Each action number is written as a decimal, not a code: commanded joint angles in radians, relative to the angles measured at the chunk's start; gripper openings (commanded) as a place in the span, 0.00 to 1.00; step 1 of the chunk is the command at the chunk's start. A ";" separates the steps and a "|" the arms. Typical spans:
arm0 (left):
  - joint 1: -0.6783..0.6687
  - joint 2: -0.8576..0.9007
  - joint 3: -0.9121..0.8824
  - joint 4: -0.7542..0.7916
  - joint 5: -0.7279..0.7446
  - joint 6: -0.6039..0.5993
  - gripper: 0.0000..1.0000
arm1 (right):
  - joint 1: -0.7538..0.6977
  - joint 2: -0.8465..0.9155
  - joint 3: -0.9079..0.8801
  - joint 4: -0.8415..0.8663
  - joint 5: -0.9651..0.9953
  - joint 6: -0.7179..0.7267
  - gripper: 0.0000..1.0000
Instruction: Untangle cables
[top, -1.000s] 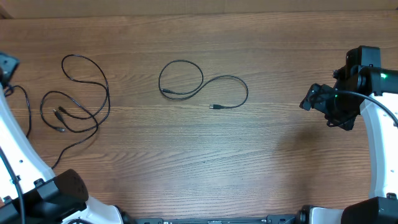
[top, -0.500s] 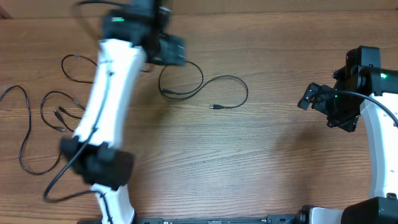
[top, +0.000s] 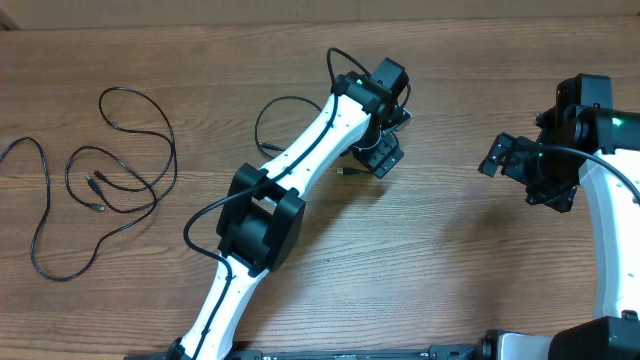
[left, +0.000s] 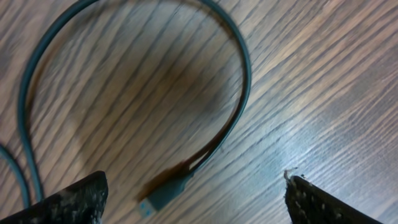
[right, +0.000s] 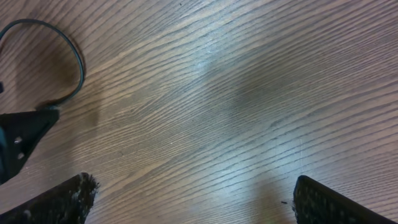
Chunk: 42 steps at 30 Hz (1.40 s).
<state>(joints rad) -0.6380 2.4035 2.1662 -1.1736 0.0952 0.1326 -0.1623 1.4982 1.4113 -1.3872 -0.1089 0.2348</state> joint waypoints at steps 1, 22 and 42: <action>-0.011 0.040 0.004 0.007 0.010 0.035 0.89 | -0.002 -0.003 -0.004 0.004 -0.006 -0.001 1.00; -0.019 0.097 -0.004 -0.183 0.026 -0.154 0.48 | -0.002 -0.003 -0.004 0.002 -0.006 0.000 1.00; -0.033 0.096 -0.112 -0.139 -0.237 -0.248 0.08 | -0.002 -0.003 -0.004 0.005 -0.006 -0.001 1.00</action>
<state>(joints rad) -0.6682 2.4516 2.0678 -1.3010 -0.0177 -0.0608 -0.1623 1.4982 1.4117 -1.3869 -0.1085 0.2348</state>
